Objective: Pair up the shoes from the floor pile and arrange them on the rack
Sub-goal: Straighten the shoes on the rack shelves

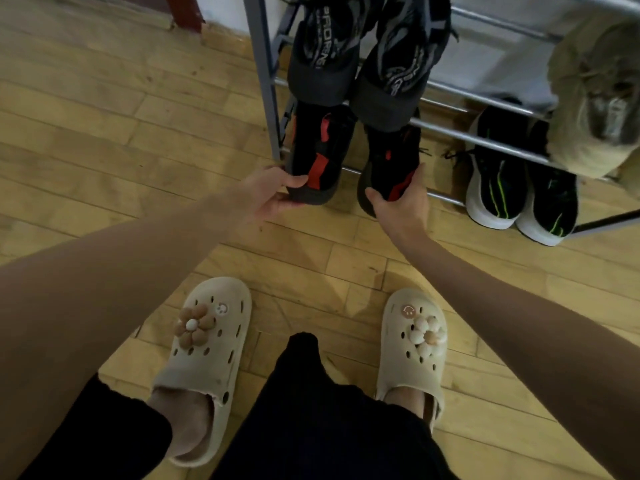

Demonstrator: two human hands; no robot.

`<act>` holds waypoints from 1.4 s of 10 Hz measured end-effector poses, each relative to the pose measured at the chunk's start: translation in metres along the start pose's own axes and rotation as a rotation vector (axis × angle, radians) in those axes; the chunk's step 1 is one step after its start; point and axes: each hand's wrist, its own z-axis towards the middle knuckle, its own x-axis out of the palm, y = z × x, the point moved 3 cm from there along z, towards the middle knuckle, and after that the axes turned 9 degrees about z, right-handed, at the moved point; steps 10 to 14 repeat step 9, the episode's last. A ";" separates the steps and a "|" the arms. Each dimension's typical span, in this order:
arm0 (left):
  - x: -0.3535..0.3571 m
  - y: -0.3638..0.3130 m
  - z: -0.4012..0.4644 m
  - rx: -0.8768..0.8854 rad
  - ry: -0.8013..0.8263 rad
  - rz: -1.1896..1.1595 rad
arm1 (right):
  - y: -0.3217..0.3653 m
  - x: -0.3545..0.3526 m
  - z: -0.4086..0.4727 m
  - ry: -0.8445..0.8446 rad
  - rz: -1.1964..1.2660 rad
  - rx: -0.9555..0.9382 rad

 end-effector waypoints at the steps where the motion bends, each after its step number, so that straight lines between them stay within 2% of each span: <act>1: 0.005 -0.013 0.013 0.010 -0.012 0.018 | 0.007 0.010 0.020 -0.032 0.034 0.034; 2: 0.010 -0.023 0.024 0.041 0.028 0.038 | 0.009 0.024 0.036 -0.033 0.054 0.062; 3: 0.012 -0.030 0.035 0.038 -0.029 0.061 | 0.006 0.035 0.044 0.023 -0.064 0.073; 4: 0.011 -0.030 0.045 0.021 -0.119 0.074 | 0.000 0.041 0.045 0.089 -0.194 0.081; 5: 0.012 -0.027 0.050 0.040 -0.205 0.066 | -0.001 0.040 0.047 0.135 -0.218 0.069; 6: 0.012 -0.022 0.051 0.080 -0.317 0.105 | -0.001 0.038 0.046 0.147 -0.207 0.042; 7: 0.015 -0.020 0.046 0.102 -0.358 0.253 | 0.006 0.039 0.038 0.188 -0.158 0.025; 9: 0.025 -0.032 0.018 0.041 -0.367 0.671 | 0.025 0.021 0.030 0.397 -0.206 0.108; 14: 0.025 -0.032 0.018 0.041 -0.367 0.671 | 0.025 0.021 0.030 0.397 -0.206 0.108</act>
